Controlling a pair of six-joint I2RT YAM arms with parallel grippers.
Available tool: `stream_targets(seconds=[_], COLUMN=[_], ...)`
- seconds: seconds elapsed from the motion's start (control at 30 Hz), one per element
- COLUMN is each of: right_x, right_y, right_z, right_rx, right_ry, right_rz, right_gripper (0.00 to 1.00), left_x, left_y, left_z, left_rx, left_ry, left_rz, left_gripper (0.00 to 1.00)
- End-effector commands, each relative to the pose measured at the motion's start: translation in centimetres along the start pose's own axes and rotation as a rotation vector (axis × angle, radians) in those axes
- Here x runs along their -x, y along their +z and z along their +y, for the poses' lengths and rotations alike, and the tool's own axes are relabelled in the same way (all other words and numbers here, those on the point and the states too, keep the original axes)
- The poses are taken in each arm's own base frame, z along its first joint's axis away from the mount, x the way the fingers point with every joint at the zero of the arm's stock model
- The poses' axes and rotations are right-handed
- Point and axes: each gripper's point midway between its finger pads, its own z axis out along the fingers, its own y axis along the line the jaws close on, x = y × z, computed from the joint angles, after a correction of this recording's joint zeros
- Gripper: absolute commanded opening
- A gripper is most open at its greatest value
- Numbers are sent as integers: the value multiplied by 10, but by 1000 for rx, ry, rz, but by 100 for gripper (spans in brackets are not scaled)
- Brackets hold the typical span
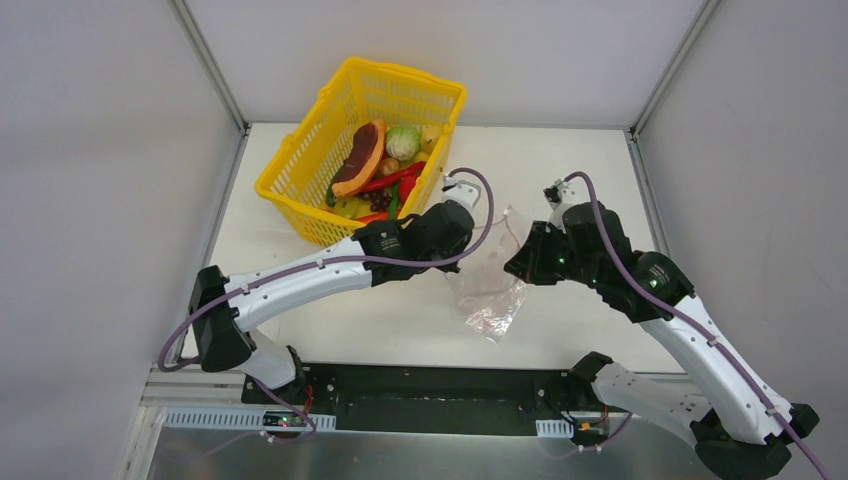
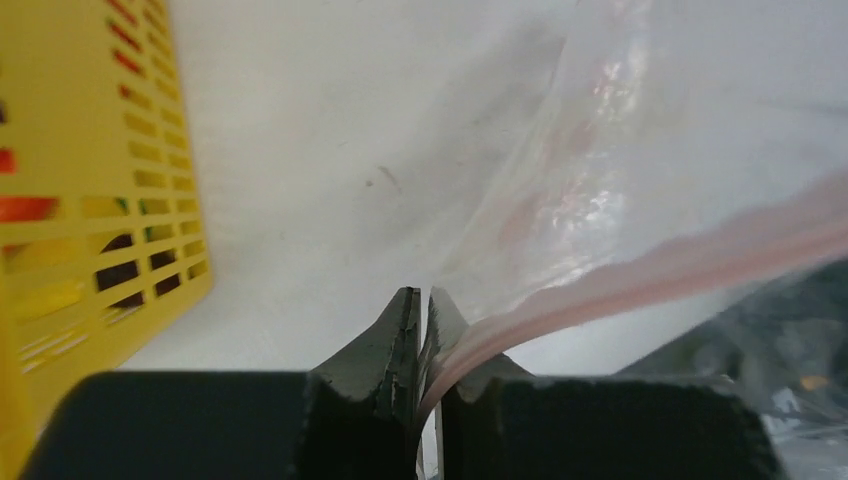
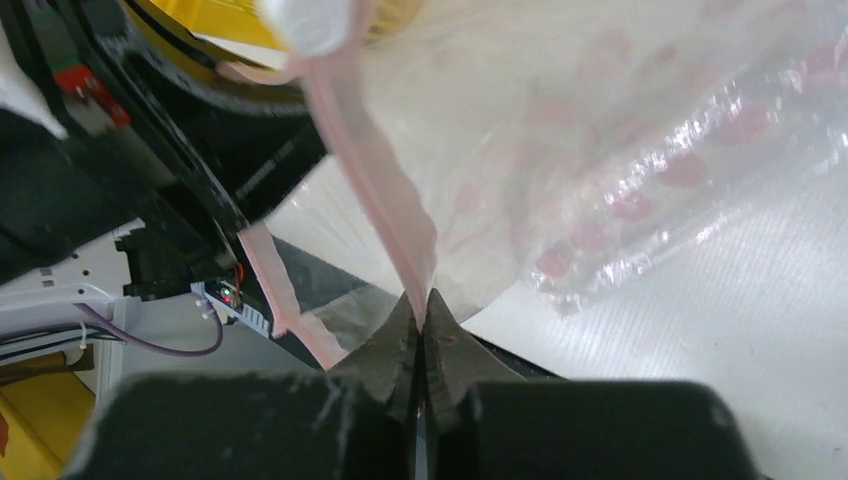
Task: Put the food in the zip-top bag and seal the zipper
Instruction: Open the zipper of the food storage bag.
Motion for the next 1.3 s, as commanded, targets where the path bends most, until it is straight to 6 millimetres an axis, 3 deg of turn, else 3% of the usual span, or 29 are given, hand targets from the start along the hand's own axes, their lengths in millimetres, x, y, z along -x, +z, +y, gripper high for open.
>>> stream_targets(seconds=[0.0, 0.1, 0.17, 0.27, 0.4, 0.5, 0.57, 0.7, 0.9, 1.0, 1.1, 1.27], right_x=[-7, -14, -12, -4, 6, 19, 27, 36, 46, 50, 51, 48], right_y=[-21, -35, -44, -47, -33, -25, -20, -7, 13, 20, 24, 27], right_z=[-3, 0, -1, -2, 1, -8, -12, -18, -19, -16, -5, 5], right_rx=[-5, 32, 30, 16, 9, -54, -84, -119, -141, -136, -87, -37], right_ry=[-27, -34, -36, -19, 29, 54, 63, 77, 81, 77, 73, 70], right_rz=[26, 39, 15, -27, -61, -121, -152, -196, -223, -221, -208, -181], right_gripper=[1, 1, 2, 2, 2, 2, 2, 2, 2, 2, 2, 2], left_x=[6, 3, 3, 6, 12, 16, 18, 28, 47, 55, 51, 38], left_y=[-14, -14, -14, -10, -7, -11, -16, -36, -74, -88, -84, -64], left_z=[50, 63, 60, 44, 16, 7, 4, -3, 1, 8, 14, 1], left_rx=[155, 193, 176, 94, -41, -89, -119, -189, -238, -233, -197, -220], left_ry=[-103, -123, -130, -140, -141, -128, -113, -93, -43, -17, -11, -17], left_rz=[-82, -93, -100, -97, -88, -84, -87, -112, -186, -231, -223, -143], left_gripper=[8, 8, 7, 8, 14, 28, 49, 73, 88, 92, 90, 74])
